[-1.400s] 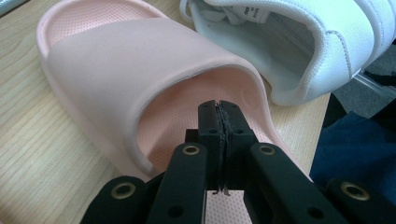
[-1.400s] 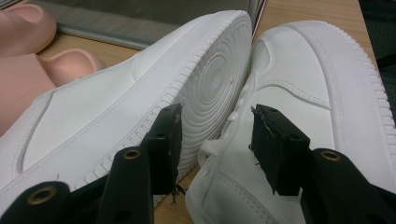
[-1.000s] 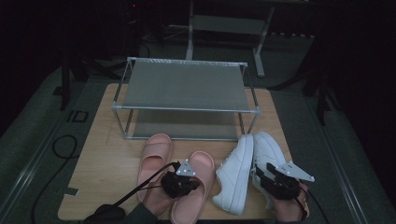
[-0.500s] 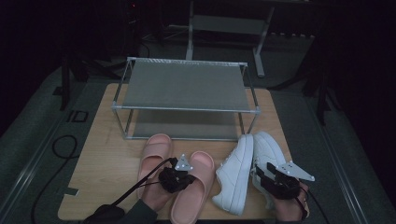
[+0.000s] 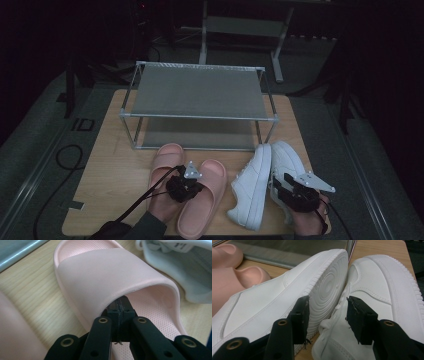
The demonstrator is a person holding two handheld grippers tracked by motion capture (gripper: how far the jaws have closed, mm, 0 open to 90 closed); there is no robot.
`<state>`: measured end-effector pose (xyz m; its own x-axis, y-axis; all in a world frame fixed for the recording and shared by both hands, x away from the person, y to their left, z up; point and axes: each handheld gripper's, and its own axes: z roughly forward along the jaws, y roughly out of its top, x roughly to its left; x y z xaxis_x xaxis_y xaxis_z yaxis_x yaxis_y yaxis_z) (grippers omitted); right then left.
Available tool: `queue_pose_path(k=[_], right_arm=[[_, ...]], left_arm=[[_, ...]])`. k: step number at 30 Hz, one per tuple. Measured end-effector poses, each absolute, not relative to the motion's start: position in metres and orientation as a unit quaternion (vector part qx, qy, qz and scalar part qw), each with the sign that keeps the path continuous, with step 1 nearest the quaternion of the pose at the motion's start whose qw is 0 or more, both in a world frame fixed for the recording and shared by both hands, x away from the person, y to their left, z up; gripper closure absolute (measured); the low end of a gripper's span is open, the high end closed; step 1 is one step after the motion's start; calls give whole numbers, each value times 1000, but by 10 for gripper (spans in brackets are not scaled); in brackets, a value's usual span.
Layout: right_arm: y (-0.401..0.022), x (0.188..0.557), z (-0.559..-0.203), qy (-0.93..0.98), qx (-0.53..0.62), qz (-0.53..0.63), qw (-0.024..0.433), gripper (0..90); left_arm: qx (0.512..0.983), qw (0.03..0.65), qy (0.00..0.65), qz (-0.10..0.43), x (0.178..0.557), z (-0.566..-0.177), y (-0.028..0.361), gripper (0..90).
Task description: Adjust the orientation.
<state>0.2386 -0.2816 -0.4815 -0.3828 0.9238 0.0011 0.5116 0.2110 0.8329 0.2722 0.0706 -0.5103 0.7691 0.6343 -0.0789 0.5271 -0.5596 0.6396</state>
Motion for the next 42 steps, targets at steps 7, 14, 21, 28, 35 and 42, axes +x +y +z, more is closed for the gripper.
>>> queue_pose_path(k=[7,14,21,28,35,42], right_arm=[[-283,239,-481,731,492,394,263,522],[-283,240,-479,729,492,395,265,523],[-283,241,-479,730,491,396,265,523],[-284,241,-479,729,491,396,265,523],[-283,242,-479,730,491,395,264,523],[-281,243,-480,732,490,396,262,523]], left_arm=[[873,335,344,86,277,-509,79,893],[867,339,355,89,280,-508,85,893],[865,337,360,92,281,-508,86,894],[863,333,366,100,281,-508,90,894],[858,336,376,101,283,-507,100,894],[856,338,378,99,287,-508,102,895]])
